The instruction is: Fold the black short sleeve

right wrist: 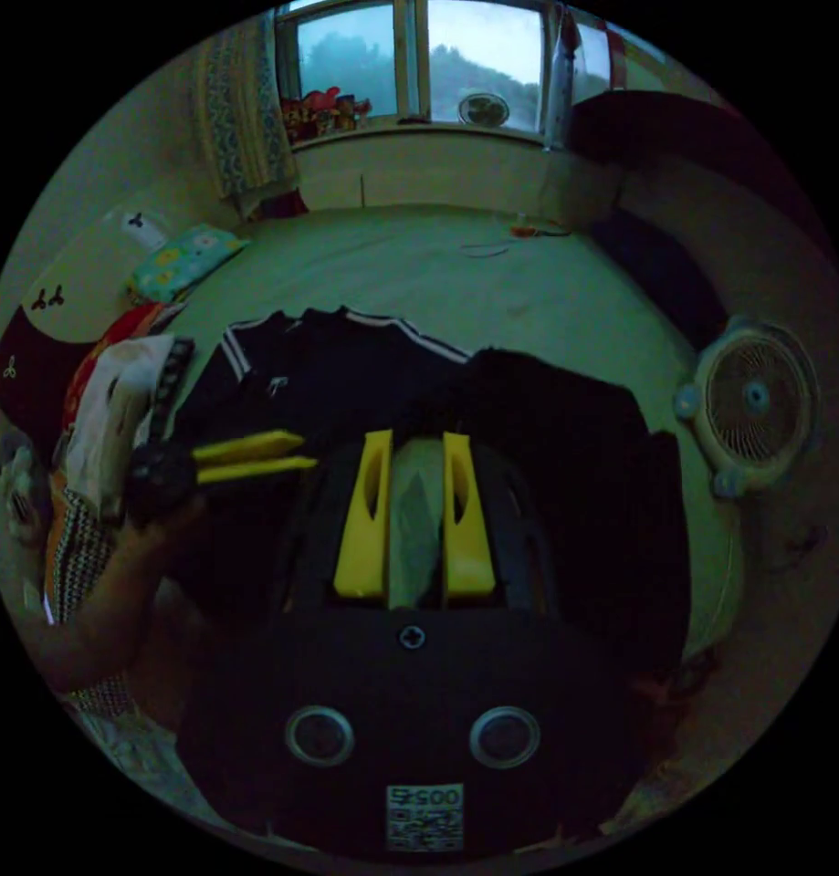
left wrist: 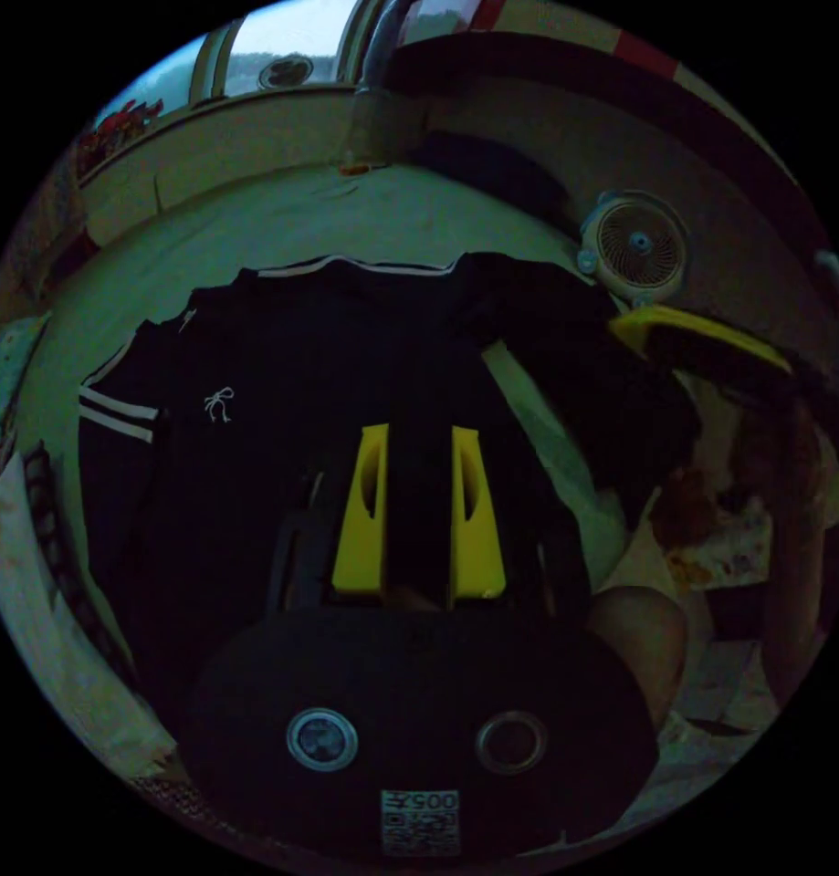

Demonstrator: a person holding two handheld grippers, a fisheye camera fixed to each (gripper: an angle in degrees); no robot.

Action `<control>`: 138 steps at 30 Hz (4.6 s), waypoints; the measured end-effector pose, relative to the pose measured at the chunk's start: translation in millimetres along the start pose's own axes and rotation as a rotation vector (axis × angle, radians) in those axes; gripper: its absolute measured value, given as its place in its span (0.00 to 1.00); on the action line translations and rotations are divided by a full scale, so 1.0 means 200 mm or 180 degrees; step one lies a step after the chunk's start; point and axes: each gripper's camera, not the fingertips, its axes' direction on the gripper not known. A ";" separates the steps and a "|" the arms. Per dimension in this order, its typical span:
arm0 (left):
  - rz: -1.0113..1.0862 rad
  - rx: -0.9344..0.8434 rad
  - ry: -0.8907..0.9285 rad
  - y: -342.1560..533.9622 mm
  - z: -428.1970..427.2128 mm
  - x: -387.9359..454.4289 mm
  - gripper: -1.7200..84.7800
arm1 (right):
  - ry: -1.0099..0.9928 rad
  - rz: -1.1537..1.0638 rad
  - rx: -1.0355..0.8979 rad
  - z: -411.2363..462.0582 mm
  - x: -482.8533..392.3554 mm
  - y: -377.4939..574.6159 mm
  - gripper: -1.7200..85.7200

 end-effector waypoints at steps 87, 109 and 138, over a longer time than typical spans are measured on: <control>-0.0762 0.0052 -0.0094 -0.03 0.13 -1.04 0.15 | 0.0006 -0.1132 -0.0510 0.92 0.05 -1.64 0.10; -0.0923 0.0071 0.0034 0.04 0.11 -1.47 0.14 | -0.0213 0.0355 -0.0596 1.41 0.55 -1.99 0.07; -0.1008 0.0055 -0.0165 0.01 0.10 -2.05 0.15 | 0.0129 -0.0021 0.0146 0.99 0.58 -1.67 0.10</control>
